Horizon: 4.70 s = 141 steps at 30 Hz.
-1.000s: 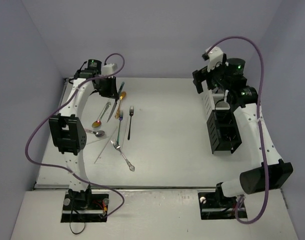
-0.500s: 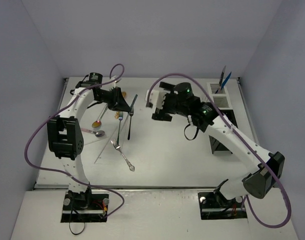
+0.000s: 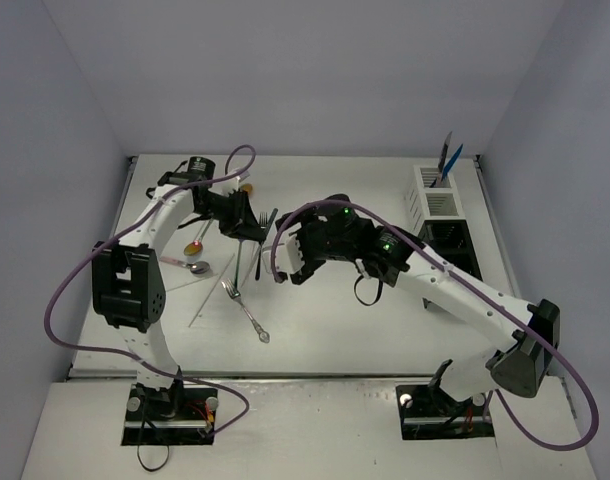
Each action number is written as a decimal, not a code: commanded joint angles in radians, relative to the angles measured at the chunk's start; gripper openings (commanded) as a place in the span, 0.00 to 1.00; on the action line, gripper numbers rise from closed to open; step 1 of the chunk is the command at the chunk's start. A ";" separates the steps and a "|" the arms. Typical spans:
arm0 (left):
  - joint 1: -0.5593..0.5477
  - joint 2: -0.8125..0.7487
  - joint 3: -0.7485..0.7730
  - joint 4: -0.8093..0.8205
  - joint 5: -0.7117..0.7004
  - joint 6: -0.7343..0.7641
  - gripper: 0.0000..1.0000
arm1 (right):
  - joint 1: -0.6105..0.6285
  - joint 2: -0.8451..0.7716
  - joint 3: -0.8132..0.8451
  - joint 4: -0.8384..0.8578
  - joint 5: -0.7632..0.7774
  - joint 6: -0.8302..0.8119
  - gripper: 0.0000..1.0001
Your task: Sort the eating utensils into containers
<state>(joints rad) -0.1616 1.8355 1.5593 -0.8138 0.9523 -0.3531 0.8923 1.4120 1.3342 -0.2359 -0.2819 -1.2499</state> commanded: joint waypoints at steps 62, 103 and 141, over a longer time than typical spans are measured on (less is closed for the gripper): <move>0.264 -0.219 0.112 0.000 -0.360 0.002 0.93 | -0.338 0.089 0.207 0.156 -0.081 0.741 0.00; 0.244 -0.249 -0.105 0.201 -0.601 0.175 0.94 | -1.063 0.472 0.340 0.514 0.132 1.435 0.00; 0.331 -0.007 0.035 -0.376 -0.445 1.583 0.71 | -0.898 0.051 0.078 0.317 -0.136 1.067 1.00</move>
<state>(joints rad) 0.1605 1.7992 1.5509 -1.0721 0.4244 0.8982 -0.0064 1.4914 1.4435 0.0944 -0.4057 -0.1074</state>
